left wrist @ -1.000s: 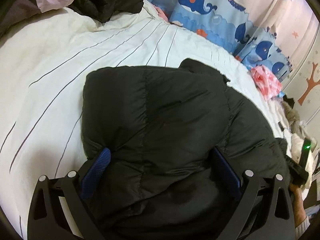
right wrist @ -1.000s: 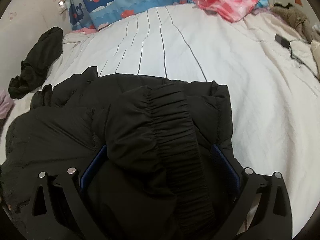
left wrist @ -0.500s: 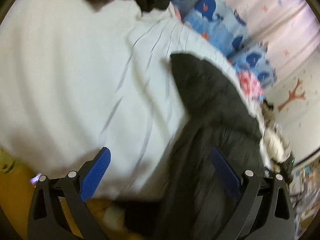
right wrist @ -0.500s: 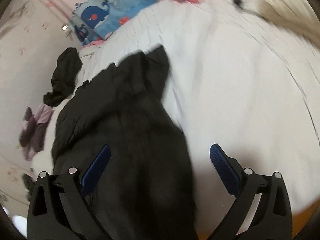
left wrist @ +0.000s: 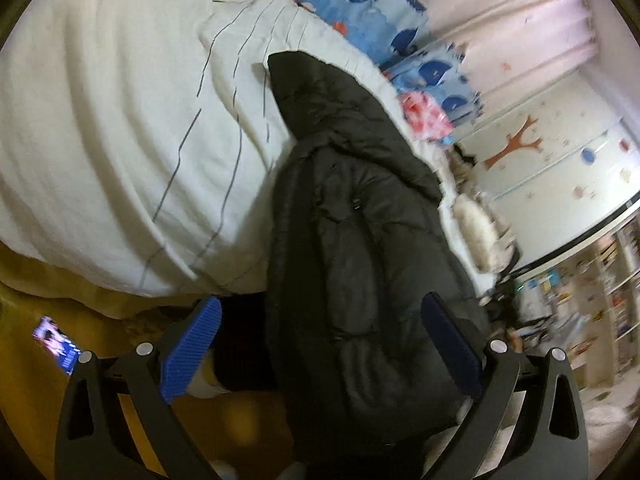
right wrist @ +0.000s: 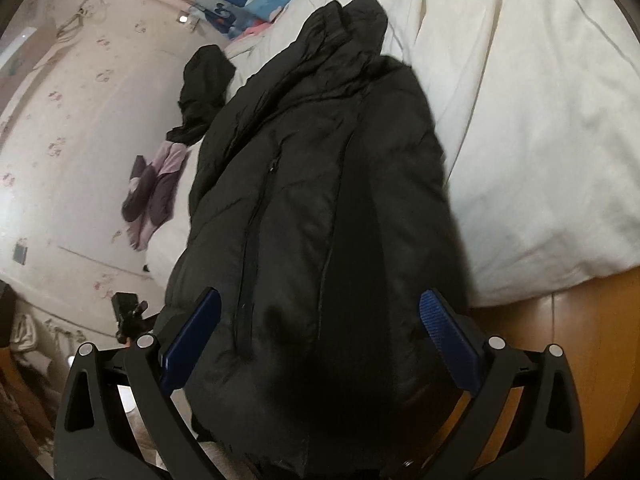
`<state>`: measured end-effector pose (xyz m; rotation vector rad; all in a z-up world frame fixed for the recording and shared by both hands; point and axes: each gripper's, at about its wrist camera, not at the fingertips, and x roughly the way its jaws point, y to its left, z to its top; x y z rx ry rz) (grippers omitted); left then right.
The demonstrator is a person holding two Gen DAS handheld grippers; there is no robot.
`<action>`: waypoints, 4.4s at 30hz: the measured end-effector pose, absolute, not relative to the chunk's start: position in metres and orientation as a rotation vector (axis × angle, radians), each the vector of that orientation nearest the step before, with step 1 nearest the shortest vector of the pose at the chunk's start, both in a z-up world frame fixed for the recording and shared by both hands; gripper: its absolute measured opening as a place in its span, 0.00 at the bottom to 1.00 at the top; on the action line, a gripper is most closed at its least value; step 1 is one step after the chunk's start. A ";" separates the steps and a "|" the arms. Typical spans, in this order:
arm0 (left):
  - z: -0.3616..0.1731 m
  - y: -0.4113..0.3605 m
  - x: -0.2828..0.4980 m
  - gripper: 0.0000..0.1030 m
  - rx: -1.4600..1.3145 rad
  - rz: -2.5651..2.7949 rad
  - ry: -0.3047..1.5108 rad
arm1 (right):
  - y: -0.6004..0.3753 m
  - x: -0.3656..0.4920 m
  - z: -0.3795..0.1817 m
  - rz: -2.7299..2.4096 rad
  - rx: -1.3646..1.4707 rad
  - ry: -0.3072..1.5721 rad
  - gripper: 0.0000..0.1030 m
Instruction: Fold large clothes
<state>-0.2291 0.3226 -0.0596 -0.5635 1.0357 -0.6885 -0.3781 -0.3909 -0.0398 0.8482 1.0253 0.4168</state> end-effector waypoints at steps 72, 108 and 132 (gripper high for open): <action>-0.118 0.239 -0.256 0.36 -0.682 -0.790 1.110 | -0.376 -0.401 -0.098 0.685 1.112 0.802 0.19; -0.078 0.233 -0.287 0.31 -0.617 -0.903 1.013 | -0.393 -0.425 -0.052 0.895 1.233 0.555 0.37; -0.028 0.169 -0.321 0.31 0.117 -0.527 0.864 | -0.397 -0.423 -0.055 0.856 1.306 0.535 0.37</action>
